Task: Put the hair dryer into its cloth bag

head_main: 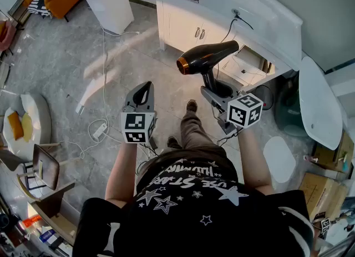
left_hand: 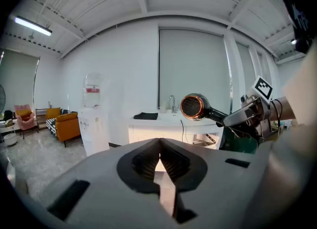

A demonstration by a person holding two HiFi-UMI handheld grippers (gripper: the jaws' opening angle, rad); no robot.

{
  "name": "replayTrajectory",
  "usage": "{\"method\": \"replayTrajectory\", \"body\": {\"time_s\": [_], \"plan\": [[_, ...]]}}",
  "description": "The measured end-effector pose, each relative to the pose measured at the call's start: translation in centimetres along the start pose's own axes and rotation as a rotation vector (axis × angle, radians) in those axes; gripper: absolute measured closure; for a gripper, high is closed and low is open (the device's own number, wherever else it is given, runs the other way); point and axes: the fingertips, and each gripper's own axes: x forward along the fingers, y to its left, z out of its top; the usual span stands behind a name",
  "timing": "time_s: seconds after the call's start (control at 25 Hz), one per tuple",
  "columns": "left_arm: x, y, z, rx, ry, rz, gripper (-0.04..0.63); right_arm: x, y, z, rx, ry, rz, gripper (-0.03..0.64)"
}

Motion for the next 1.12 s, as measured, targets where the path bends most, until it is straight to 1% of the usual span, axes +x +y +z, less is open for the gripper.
{"method": "replayTrajectory", "body": {"time_s": [0.32,0.48,0.68,0.92,1.12], "plan": [[0.3,-0.6,0.4,0.014,0.005,-0.005,0.586,-0.2,-0.4,0.0,-0.012,0.009,0.003,0.414],[0.7,-1.0,-0.1,0.016,0.020,-0.012,0.586,-0.1,-0.6,-0.4,-0.010,0.017,0.006,0.414],[1.8,-0.3,-0.2,0.013,0.028,-0.001,0.586,0.7,-1.3,0.0,-0.026,0.028,0.013,0.414],[5.1,0.9,0.6,0.005,0.041,0.013,0.586,2.5,-4.5,1.8,-0.008,0.031,0.025,0.414],[9.7,2.4,0.5,-0.003,0.074,0.024,0.586,5.2,-8.2,3.9,0.011,0.039,0.038,0.414]]}}
